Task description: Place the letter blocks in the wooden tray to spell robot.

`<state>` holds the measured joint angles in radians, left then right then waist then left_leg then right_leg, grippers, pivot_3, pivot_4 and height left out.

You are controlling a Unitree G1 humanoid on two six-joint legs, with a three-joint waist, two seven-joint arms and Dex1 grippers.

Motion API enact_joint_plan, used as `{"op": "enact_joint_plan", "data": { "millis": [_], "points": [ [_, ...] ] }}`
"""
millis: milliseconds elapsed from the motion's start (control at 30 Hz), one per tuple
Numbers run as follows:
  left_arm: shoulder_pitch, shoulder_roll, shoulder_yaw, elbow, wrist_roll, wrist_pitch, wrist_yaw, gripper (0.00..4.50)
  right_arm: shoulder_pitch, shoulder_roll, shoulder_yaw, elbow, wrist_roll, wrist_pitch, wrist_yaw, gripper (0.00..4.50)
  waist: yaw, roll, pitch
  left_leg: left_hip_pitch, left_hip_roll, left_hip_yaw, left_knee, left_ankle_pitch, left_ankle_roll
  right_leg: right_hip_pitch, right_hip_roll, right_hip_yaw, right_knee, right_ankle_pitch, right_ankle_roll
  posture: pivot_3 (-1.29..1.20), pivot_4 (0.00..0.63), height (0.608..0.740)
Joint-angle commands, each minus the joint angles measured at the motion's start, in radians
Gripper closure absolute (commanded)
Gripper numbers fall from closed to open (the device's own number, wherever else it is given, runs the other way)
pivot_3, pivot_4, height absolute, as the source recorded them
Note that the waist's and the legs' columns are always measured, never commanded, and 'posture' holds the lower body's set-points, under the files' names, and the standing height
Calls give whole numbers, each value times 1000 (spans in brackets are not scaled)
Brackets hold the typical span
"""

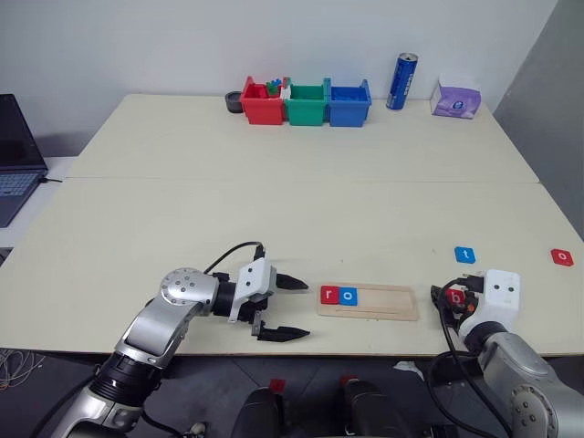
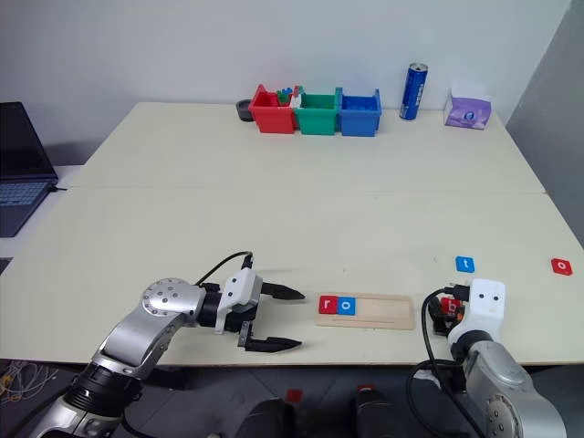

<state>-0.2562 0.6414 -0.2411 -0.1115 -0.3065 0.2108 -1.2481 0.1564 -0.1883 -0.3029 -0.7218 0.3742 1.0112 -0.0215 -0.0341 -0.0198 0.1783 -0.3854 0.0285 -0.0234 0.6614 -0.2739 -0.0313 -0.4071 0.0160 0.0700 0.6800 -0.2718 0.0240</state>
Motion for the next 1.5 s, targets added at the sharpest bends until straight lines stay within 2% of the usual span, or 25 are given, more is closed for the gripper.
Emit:
{"op": "enact_joint_plan", "data": {
  "millis": [33,300,600,800,933,1033,1233,1367,1500],
  "points": [
    [9,3,31,0,-1,-31,14,0,-46,-63,-48,-60,-3,-24,25,30,0,0,0,0,0,0,0,0,0,0,0,0,0,0,0,0,150,740],
    [9,0,38,7,-6,-46,24,0,-169,-219,-160,-6,107,35,165,30,0,0,0,0,-1,0,0,0,0,0,0,-1,0,0,0,0,150,740],
    [14,-6,32,-7,-9,-53,38,0,-202,-406,-183,52,198,28,350,30,1,-1,0,-1,-1,0,0,0,0,0,0,-1,-1,0,0,0,150,740],
    [22,-2,30,-9,-9,-62,37,0,-152,-504,-169,61,177,-24,435,30,1,-1,1,-1,-1,0,0,0,0,0,0,-1,-1,0,0,0,150,740],
    [18,-1,31,2,-7,-69,31,0,-98,-591,-155,55,172,-84,547,30,2,-1,1,-1,-1,0,0,0,0,0,0,-1,-1,0,0,0,150,740],
    [11,-1,26,12,-1,-79,26,0,0,-701,-121,62,97,-207,675,30,2,-1,1,-1,-1,0,0,0,0,0,0,-1,-1,0,0,0,150,740],
    [7,-5,20,15,3,-91,25,0,90,-800,-137,100,103,-293,856,30,2,-3,2,-1,-1,1,1,0,0,1,0,-2,-1,0,0,0,150,740],
    [11,-6,11,7,5,-93,21,0,116,-893,-94,183,30,-376,951,30,2,-4,3,0,-1,1,1,0,0,1,0,-2,-1,0,0,0,150,740],
    [4,-8,11,10,6,-91,17,0,65,-925,0,280,-20,-454,1003,30,2,-5,3,0,-1,1,1,0,0,1,0,-3,-1,0,0,0,150,740]
  ]
}}
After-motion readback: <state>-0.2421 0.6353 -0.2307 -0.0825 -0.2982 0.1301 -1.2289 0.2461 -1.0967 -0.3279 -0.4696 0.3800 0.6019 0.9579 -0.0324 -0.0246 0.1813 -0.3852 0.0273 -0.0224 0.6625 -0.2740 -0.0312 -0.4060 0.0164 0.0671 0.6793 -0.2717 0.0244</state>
